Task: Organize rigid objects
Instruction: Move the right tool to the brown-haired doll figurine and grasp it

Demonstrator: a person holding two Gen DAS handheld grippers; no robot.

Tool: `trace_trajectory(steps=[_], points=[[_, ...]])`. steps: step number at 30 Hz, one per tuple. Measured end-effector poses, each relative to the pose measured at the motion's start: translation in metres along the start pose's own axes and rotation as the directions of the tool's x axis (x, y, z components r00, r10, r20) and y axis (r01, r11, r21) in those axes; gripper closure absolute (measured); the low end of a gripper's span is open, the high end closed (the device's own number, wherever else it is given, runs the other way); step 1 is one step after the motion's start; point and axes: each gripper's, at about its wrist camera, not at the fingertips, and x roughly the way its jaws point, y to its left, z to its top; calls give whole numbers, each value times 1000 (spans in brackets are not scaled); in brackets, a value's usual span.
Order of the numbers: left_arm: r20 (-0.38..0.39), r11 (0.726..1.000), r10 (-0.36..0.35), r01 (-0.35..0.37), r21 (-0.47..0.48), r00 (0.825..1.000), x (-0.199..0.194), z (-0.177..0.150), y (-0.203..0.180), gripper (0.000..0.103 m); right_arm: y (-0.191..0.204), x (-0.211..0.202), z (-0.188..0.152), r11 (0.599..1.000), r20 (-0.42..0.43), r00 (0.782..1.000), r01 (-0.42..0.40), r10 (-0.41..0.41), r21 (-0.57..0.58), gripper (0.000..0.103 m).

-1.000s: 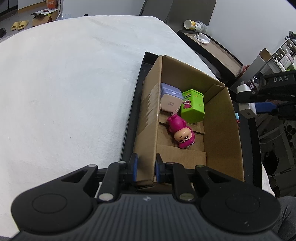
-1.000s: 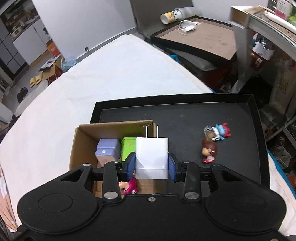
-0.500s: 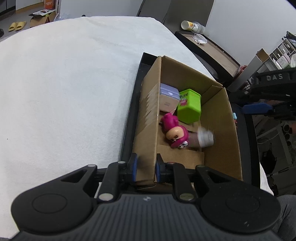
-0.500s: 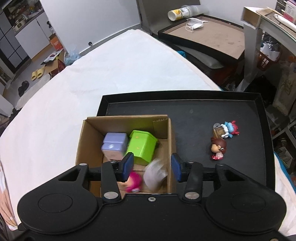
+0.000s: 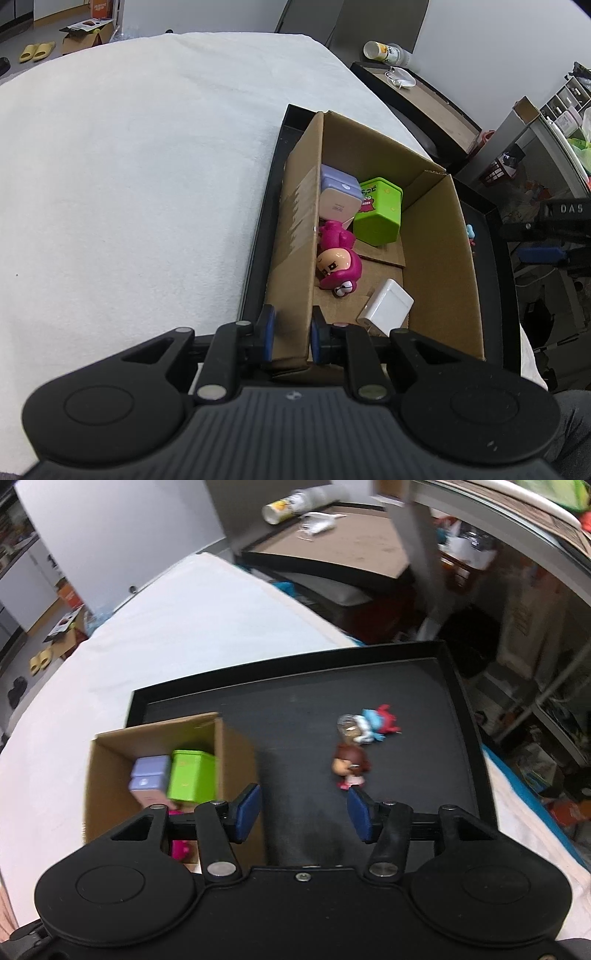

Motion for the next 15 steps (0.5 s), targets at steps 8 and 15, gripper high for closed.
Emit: trace_trajectory(steps=[8,15], points=[[0,1000,15,-15,6,1000,1,0,-3,86,-26,13,0,999,-13,1000,0,1,35,51],[-4,1000,30,-30,10,1000,3,1,-5,86,-40,29,4,999,-27,999,-16,18,48,51]])
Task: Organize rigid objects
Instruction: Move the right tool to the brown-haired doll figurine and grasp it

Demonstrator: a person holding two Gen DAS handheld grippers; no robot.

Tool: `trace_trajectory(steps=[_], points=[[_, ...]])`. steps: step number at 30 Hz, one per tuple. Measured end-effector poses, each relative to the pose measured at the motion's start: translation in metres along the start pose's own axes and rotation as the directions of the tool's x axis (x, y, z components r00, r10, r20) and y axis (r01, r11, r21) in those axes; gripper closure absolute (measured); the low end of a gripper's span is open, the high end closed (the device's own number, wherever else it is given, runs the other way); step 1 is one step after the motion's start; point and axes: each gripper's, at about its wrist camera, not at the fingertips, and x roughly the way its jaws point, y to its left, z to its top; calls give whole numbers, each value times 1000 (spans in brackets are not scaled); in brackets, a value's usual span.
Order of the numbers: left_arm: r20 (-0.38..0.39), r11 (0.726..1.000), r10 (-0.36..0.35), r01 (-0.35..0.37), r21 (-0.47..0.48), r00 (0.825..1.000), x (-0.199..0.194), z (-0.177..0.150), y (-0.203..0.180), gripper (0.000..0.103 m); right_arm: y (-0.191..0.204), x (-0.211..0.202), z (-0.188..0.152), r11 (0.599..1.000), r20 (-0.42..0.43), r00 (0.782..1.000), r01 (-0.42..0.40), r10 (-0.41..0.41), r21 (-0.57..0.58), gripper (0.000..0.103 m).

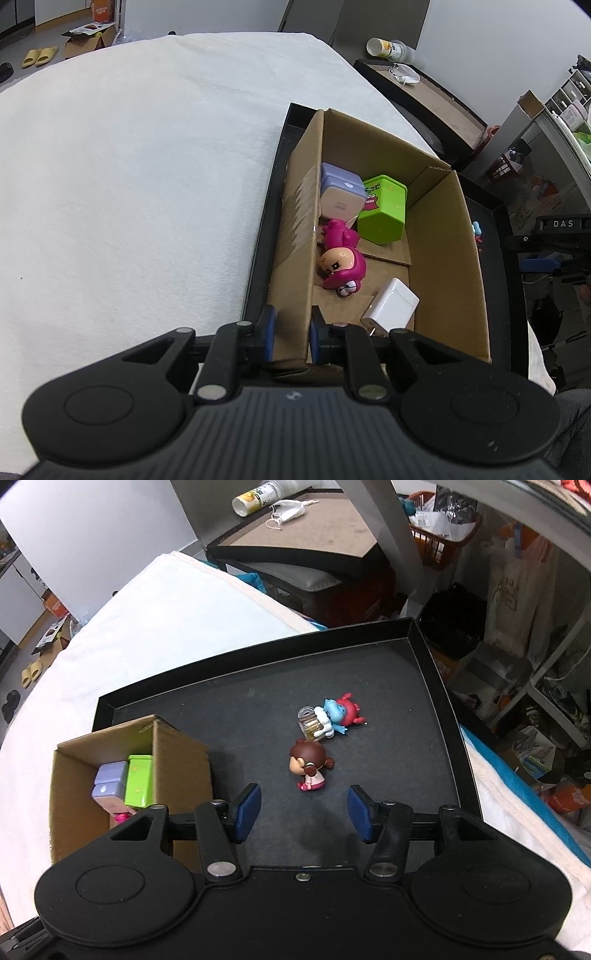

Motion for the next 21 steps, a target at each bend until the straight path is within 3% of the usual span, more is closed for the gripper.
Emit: trace_trajectory(steps=[21], points=[[-13,999,41,-41,10,999,8,2,-6,86,-2,56,25,999,-60,998,-23,25,29,51]])
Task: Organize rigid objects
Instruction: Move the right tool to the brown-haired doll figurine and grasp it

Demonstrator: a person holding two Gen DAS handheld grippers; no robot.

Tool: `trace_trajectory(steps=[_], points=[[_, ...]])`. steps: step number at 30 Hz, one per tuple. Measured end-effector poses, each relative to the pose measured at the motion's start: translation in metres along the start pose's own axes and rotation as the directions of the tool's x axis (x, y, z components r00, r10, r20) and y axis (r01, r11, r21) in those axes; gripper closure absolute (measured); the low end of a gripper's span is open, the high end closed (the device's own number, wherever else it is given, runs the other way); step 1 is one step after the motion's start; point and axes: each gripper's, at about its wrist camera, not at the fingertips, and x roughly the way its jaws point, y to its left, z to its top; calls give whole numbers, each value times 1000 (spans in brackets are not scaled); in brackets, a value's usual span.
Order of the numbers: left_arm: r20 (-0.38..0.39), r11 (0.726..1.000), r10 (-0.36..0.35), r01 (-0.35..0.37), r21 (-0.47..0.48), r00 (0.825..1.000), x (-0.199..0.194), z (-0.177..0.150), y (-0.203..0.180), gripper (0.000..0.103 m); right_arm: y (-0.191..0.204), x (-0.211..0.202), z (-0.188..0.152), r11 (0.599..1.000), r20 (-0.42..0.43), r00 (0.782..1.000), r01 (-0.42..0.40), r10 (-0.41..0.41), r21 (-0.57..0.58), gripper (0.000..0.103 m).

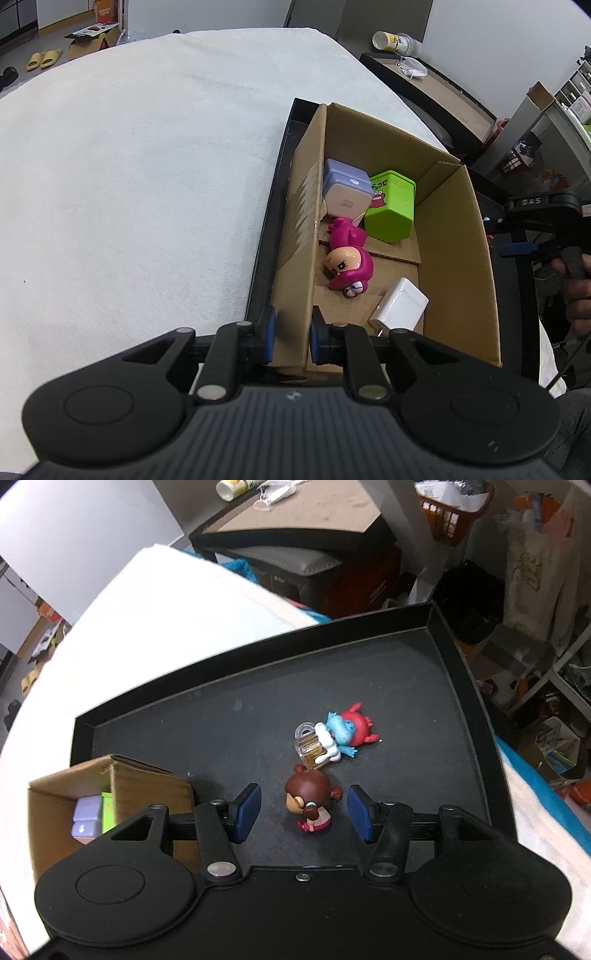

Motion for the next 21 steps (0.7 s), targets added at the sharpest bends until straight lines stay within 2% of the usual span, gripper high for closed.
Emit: trace_trajectory(steps=[9,10,12,21], points=[[-1,1000,2,-2,1,1000,1,1,0,86,8,24,-2,998,-22,998,52,-53,-34,52],[-1,1000,1,-1,0,1000,1,1,0,86,9,25,-3,997,-24,998,61,-62,-40,53],[-1,1000,1,-1,0,1000,1,1,-1,86,9,26,-5,997,-32,997,70,-71,-38,72],[0,1000,1,-1,0,1000,1,1,-1,86,13,8,-16,996,-22,997,76,-77,-55,73]])
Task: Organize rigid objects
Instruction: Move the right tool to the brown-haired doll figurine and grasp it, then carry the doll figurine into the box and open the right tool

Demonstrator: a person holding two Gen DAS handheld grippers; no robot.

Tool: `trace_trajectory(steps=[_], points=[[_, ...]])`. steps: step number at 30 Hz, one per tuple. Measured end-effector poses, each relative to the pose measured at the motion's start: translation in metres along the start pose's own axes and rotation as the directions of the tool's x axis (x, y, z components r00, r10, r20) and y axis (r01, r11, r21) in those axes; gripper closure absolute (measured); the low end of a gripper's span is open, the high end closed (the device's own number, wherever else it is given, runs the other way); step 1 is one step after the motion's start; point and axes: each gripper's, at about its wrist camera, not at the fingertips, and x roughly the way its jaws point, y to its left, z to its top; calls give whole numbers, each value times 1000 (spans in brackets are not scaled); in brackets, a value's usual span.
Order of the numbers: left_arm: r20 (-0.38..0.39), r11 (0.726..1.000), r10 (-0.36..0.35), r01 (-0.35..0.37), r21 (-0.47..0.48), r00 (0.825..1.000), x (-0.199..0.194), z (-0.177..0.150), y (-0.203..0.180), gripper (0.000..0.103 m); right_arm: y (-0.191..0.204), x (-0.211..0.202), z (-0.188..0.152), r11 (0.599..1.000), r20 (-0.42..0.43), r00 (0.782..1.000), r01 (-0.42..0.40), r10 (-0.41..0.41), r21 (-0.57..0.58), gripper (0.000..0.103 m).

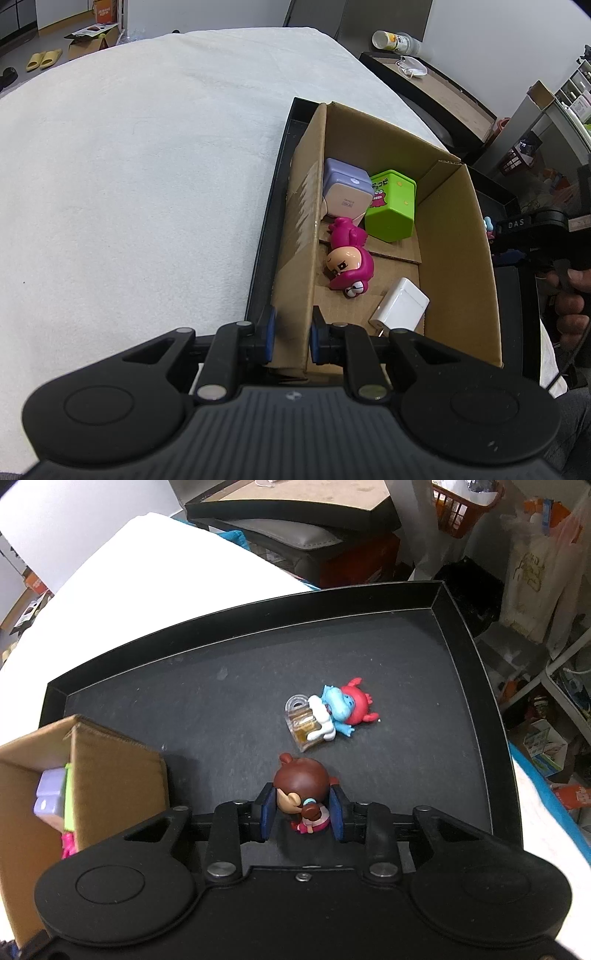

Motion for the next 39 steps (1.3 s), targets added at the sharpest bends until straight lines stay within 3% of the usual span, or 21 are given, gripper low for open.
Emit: trace_trajectory(steps=[22,39], points=[[5,1000,-27,27,13,1000,-4,-2,2,85,36,-84,-13,994,103,989,-96,101,-54,73],[6,999,-54,54,-2,999,-4,-3,10,84,86,-94,-23,980,66,982,-170,177,-104,73]])
